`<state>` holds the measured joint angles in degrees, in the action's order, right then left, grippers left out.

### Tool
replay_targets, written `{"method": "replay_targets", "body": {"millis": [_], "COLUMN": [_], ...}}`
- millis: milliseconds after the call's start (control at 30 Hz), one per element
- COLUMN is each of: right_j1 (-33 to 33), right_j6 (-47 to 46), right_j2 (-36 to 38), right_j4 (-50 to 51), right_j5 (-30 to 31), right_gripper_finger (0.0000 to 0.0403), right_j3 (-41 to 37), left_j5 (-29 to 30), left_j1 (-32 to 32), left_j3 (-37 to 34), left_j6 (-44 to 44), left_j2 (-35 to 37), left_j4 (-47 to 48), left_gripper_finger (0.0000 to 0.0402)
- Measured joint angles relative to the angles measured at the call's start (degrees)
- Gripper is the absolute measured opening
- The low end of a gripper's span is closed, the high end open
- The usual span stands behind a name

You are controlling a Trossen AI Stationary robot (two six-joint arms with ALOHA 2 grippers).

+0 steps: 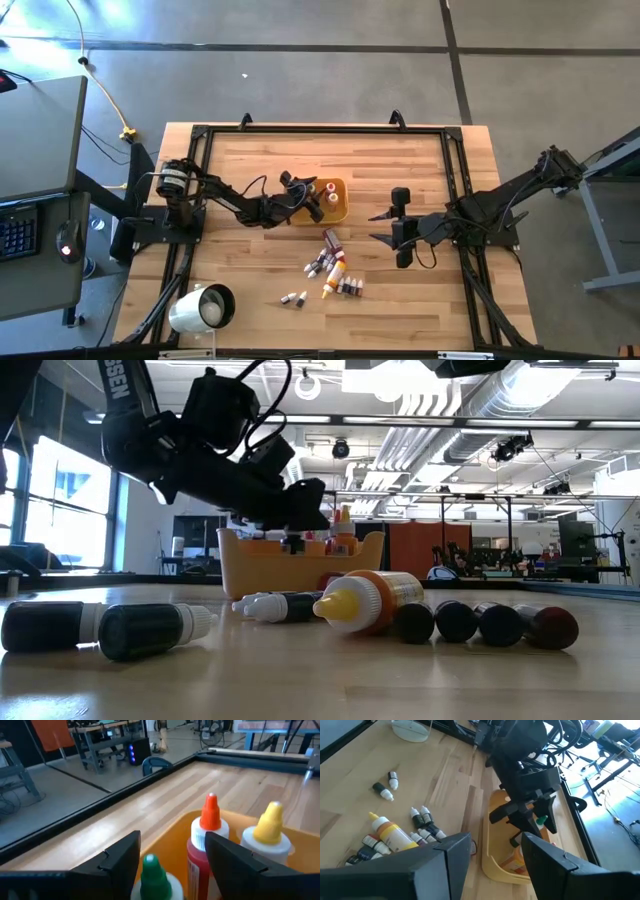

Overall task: Pick & Place food coloring
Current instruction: Put the large green food coloring bottle into the yellow bin, then put the large yellow food coloring bottle into the yellow bin

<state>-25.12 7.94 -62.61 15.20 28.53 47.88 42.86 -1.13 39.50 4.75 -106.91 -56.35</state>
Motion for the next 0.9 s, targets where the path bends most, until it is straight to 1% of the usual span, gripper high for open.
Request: {"method": "replay_targets", "body": {"millis": [167, 333, 400, 567, 633, 767, 833, 900], "right_j1": [-0.01, -0.01, 0.01, -0.01, -0.01, 0.12, 0.37, 0.5], "right_j6": [0.0, -0.33, -0.89, -5.01, -5.04, -3.2, 0.73, 6.47], "right_j2": [0.0, 0.0, 0.0, -0.22, -1.06, -5.87, -9.81, -14.43], "right_j4": [0.0, 0.0, 0.0, -0.02, -0.04, -1.24, -5.03, -10.76], "right_j5": [-0.01, -0.21, -1.18, -6.46, -7.61, -9.47, -11.24, -14.32], "right_gripper_finger": [0.017, 0.017, 0.017, 0.017, 0.017, 0.0169, 0.0169, 0.0169], "right_j3": [0.0, 0.0, 0.0, 0.0, 0.01, 0.0, 0.0, 0.0], "left_j5": [1.38, 1.55, 0.58, -5.36, -6.11, -5.98, -5.96, -5.93], "left_j1": [0.0, 0.0, 0.0, -0.46, -1.04, -3.32, -4.52, -5.45], "left_j3": [0.25, 0.25, 0.25, 0.27, 0.27, 0.27, 0.27, 0.27], "left_j6": [-0.67, -5.09, -6.46, -9.91, -12.32, -16.66, -16.98, -16.96], "left_j2": [0.69, 4.69, 7.08, 13.83, 16.68, 21.65, 23.68, 24.95], "left_j4": [-0.04, -0.33, -0.46, -0.65, 0.0, 3.94, 7.26, 9.71], "left_gripper_finger": [0.0221, 0.0221, 0.0221, 0.0221, 0.0221, 0.0221, 0.0221, 0.0221]}}
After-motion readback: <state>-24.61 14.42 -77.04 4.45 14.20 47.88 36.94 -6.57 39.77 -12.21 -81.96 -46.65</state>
